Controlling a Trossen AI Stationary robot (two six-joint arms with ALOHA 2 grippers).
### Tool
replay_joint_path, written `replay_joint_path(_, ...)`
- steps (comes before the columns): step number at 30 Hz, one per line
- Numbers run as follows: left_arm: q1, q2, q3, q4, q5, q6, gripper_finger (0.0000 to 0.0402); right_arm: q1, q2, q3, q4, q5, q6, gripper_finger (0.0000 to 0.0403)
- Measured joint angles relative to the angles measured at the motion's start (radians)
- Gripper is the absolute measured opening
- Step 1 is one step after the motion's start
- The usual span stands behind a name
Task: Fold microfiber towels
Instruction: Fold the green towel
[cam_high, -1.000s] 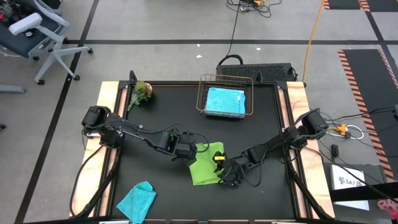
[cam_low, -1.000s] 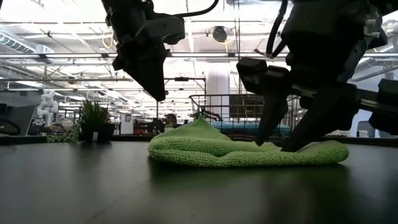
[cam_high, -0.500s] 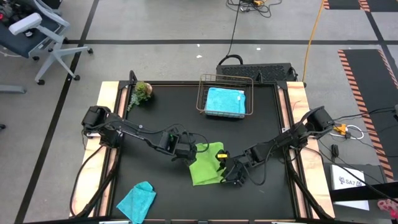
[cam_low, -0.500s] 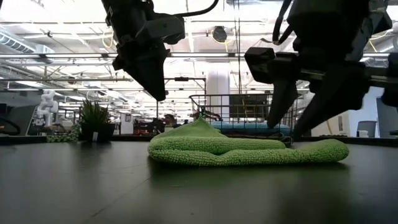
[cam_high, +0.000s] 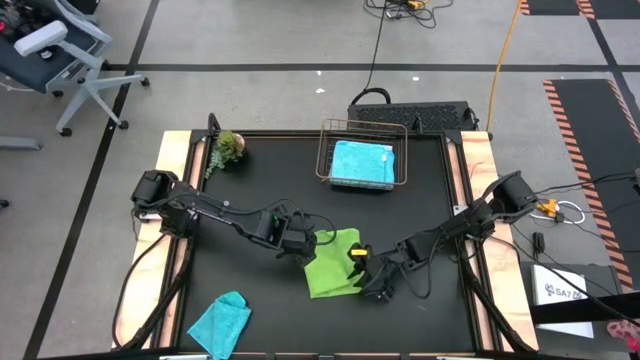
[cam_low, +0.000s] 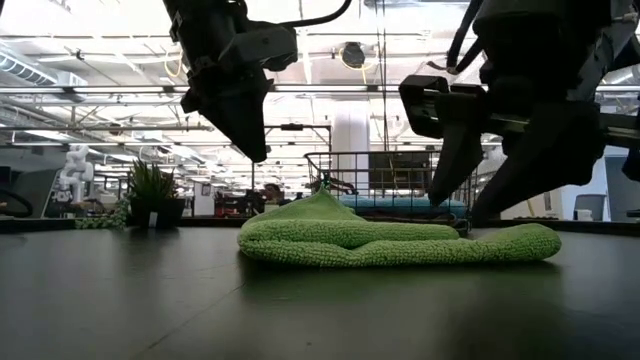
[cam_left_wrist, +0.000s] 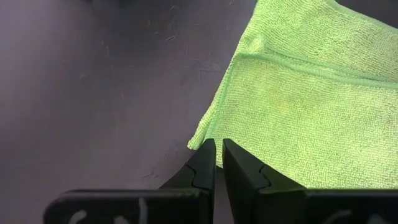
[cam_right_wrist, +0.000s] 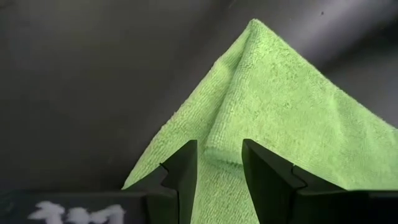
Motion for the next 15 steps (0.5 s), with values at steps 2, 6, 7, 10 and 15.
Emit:
replay_joint_path(2,0.0,0.0,0.0,0.0,0.0,0.0,0.0033,0.0,0.014,0.0,0.011,0.004,0.0,0.0121)
replay_joint_path(6,0.0,0.0,0.0,0.0,0.0,0.0,0.0033,0.0,0.055,0.0,0.057,0.005,-0.016,0.0121)
replay_joint_path(7,0.0,0.0,0.0,0.0,0.0,0.0,0.0033,0.0,0.061,0.0,0.071,0.005,-0.025,0.0121)
replay_joint_path(10,0.0,0.0,0.0,0.001,0.0,0.0,0.0033,-0.001,0.071,0.0,0.086,0.006,-0.034,0.0121)
replay_joint_path(15,0.0,0.0,0.0,0.001,0.0,0.0,0.0033,-0.011,0.071,0.0,0.084,0.057,-0.055,0.0121)
